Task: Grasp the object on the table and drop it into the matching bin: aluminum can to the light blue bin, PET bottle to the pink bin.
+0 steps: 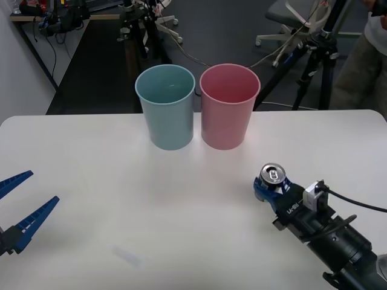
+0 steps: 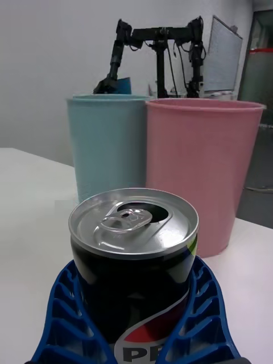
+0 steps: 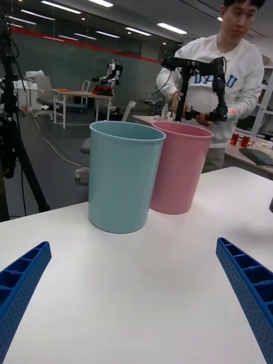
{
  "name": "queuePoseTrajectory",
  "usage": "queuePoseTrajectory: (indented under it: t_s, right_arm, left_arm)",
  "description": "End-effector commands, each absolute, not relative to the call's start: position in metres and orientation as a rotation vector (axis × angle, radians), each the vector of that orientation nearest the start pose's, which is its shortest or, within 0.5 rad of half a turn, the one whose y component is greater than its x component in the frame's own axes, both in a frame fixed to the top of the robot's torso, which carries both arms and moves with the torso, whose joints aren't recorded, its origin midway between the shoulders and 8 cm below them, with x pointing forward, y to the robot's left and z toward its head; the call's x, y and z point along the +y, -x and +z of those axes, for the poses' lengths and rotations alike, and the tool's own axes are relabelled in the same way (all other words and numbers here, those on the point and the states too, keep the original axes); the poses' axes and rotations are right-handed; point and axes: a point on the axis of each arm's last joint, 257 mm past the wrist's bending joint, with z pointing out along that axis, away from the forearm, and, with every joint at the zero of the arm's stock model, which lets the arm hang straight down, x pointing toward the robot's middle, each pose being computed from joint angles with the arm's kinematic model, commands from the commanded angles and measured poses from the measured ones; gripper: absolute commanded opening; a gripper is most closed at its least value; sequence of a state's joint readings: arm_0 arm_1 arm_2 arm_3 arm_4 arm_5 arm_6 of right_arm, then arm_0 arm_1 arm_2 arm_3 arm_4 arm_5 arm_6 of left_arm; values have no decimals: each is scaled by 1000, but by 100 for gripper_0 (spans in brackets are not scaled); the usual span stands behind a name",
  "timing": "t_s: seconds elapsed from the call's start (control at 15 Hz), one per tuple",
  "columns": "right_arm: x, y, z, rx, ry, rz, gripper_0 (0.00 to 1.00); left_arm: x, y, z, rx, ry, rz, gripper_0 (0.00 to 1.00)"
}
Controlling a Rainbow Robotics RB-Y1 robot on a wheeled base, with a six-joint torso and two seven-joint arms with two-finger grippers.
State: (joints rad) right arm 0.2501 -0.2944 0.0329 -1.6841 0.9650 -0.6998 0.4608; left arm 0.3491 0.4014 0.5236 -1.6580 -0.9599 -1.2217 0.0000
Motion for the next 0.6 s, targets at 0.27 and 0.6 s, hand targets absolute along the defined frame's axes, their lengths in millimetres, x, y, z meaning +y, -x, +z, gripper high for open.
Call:
queuePoseTrajectory:
  t_s: [0.27, 0.6]
  right_arm:
    - [-121, -401, -151, 1336, 546, 554, 0]
    - [-97, -399, -99, 1345, 503, 626, 0]
  left_arm:
    - [330, -342, -169, 1441, -465, -567, 100]
    - [330, -342, -169, 1441, -465, -567, 100]
